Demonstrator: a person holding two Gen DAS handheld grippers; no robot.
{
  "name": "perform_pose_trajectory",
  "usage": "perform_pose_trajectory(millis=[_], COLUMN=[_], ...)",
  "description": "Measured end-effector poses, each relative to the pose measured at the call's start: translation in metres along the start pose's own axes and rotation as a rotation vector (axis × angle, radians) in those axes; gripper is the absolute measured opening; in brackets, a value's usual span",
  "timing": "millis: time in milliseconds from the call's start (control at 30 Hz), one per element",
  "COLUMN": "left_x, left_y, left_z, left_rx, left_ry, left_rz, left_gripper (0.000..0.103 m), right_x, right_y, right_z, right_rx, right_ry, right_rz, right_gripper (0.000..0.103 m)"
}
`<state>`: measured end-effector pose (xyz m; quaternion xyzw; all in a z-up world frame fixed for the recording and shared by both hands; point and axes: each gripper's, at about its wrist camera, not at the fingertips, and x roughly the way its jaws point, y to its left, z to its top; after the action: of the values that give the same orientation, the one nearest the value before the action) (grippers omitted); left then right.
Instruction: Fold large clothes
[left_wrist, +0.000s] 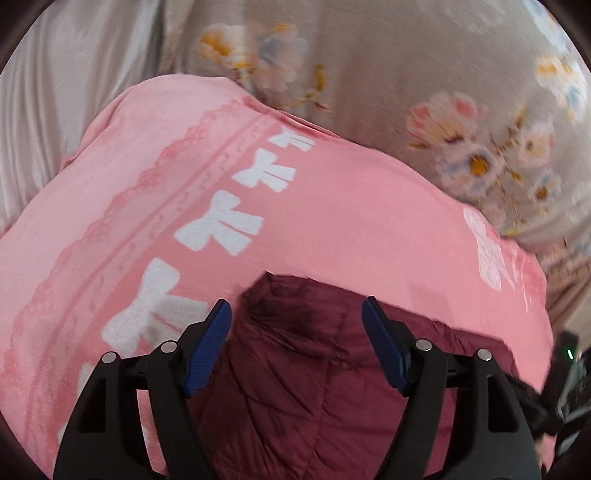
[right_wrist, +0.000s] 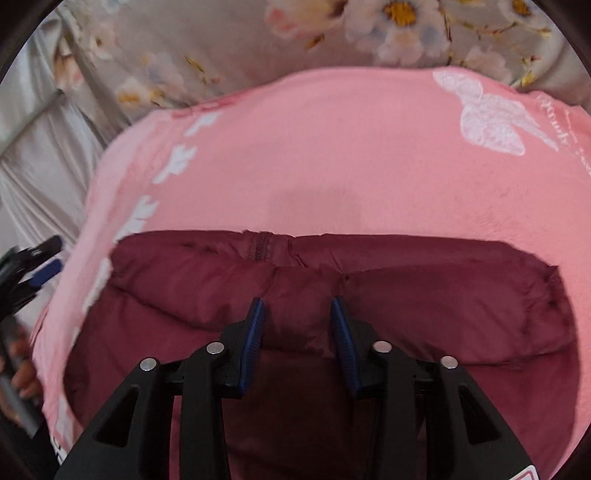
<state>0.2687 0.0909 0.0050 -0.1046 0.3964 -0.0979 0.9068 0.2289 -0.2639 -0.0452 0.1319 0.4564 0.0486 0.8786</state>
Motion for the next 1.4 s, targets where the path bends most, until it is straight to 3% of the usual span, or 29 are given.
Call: perform_pose_trajectory(millis=[33,100,233,333,400,567,767,1067,1400], left_x=[0.0,0.002,0.003,0.018,0.037,0.102,0.144,0.162,0.166], left_y=[-0.006,-0.02,-0.053,-0.084,-0.098,-0.117,-0.116,-0.123,-0.126], left_z=[-0.003,-0.007,0.001,0.009,0.01,0.001,-0.019,-0.029,-0.034], left_rx=[0.023,0.07,0.112,0.144,0.166,0.201,0.21,0.243,0.256], left_ry=[0.008,0.029,0.026,0.045,0.072,0.169,0.214,0.179,0.123], left_rz=[-0.004,-0.027,-0.113,-0.163,-0.167,-0.079,-0.021,0.028,0.043], left_gripper=[0.071,0.071,0.071,0.071,0.071,0.071,0.071,0.077,0.082], right_x=[0.005,0.0,-0.044,-0.056,-0.042,0.011,0.04,0.06,0.064], right_y=[-0.003,-0.006,0.006,0.014,0.014,-0.004,-0.019,-0.021,-0.021], right_z=[0.002,0.008,0.028,0.043,0.052,0.051,0.04,0.032,0.027], right_rx=[0.012,0.026,-0.016,-0.039,-0.052,-0.011,0.033,0.034,0.011], right_ry=[-0.005,-0.029,-0.177,-0.235,-0.218,-0.106,-0.055,-0.023,-0.055], right_rz=[0.004,0.023,0.049,0.048,0.022,-0.004,0.012,0.007,0.006], right_gripper=[0.001,0.001,0.0,0.0,0.0,0.0,0.0,0.0,0.0])
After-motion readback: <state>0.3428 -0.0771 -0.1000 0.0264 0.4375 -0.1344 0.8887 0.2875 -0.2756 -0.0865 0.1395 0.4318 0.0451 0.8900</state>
